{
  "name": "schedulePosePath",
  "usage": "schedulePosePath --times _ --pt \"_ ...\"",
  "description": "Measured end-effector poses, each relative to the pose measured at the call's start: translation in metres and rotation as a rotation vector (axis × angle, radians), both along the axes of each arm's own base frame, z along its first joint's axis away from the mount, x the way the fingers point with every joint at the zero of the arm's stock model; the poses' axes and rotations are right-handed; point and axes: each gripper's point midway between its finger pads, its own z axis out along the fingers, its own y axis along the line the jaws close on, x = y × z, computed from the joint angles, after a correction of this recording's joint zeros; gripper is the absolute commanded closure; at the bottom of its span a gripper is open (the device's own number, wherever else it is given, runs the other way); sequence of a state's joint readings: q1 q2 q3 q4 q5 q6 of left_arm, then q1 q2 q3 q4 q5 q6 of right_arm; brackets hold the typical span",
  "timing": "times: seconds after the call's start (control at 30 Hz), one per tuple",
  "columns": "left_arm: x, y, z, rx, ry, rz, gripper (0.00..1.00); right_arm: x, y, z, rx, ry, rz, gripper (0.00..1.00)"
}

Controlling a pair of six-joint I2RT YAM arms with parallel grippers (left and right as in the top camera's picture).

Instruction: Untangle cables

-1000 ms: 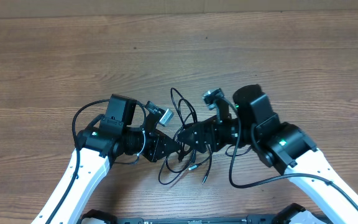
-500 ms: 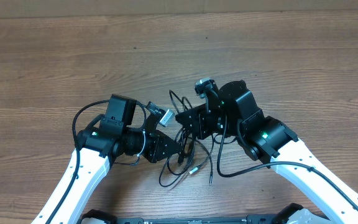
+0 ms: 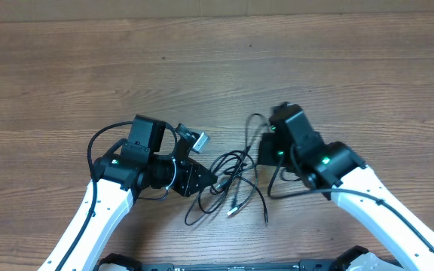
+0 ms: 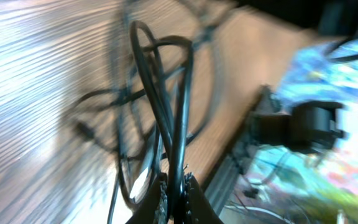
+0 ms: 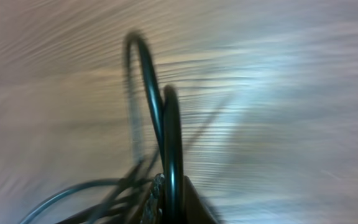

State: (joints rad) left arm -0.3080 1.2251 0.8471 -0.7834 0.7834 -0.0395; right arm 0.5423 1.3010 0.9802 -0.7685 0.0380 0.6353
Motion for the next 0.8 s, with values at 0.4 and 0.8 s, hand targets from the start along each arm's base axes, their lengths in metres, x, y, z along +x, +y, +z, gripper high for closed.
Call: schedulePosePath --times 0.4,0.8 --pt "0.018 0.110 -0.058 0.552 0.288 0.853 0.93 -0.001 -0.094 -0.018 -0.002 0.178 -0.442 0.96" --pt "0.029 0.120 -0.056 0.490 0.368 1.152 0.87 -0.017 -0.097 -0.024 -0.003 0.256 -0.464 0.56"
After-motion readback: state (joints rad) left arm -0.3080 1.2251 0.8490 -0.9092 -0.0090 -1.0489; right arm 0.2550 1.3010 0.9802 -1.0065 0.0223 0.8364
